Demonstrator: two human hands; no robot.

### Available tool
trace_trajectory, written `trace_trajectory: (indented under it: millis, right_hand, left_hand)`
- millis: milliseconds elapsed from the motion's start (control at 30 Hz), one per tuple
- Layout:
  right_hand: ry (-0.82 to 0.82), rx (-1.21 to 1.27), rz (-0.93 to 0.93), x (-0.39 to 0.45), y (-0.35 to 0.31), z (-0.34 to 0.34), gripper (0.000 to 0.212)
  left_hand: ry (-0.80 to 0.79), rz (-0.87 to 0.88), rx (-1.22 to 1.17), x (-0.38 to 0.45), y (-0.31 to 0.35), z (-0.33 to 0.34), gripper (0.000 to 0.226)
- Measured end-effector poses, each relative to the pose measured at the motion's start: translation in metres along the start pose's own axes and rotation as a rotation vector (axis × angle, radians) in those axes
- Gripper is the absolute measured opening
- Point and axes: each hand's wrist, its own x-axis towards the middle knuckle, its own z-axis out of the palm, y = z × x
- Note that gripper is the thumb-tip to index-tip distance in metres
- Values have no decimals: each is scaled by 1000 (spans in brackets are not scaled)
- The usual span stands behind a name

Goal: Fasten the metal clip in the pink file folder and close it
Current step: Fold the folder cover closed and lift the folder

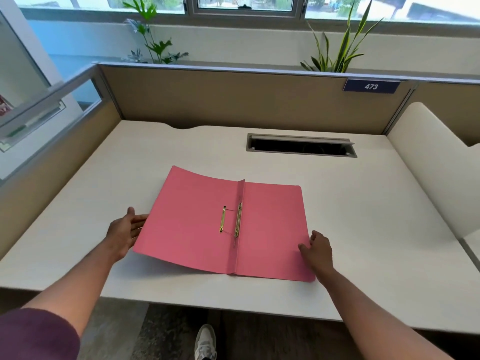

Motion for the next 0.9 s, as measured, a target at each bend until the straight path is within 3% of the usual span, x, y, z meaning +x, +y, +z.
trace_trajectory:
  millis: [333, 467, 533, 633, 733, 900]
  right_hand:
    - [29, 112, -21, -6, 1, -5, 6]
    - [51, 133, -16, -9, 3, -7, 16]
    - [45, 151, -21, -11, 6, -9, 7]
    - [24, 193, -30, -9, 7, -12, 27]
    - [-14, 278, -10, -6, 9, -16, 29]
    - [-108, 487, 63, -2, 22, -21, 31]
  left_hand:
    - [-329, 83, -287, -37, 25, 55, 79]
    - [-502, 108, -217, -54, 10, 106, 65]
    - [-462, 144, -142, -62, -2, 126, 48]
    - [-412, 171, 11, -66, -18, 147, 39]
    - [-444, 176, 132, -62, -31, 156, 26]
    - [-430, 323, 405, -53, -58, 168, 32]
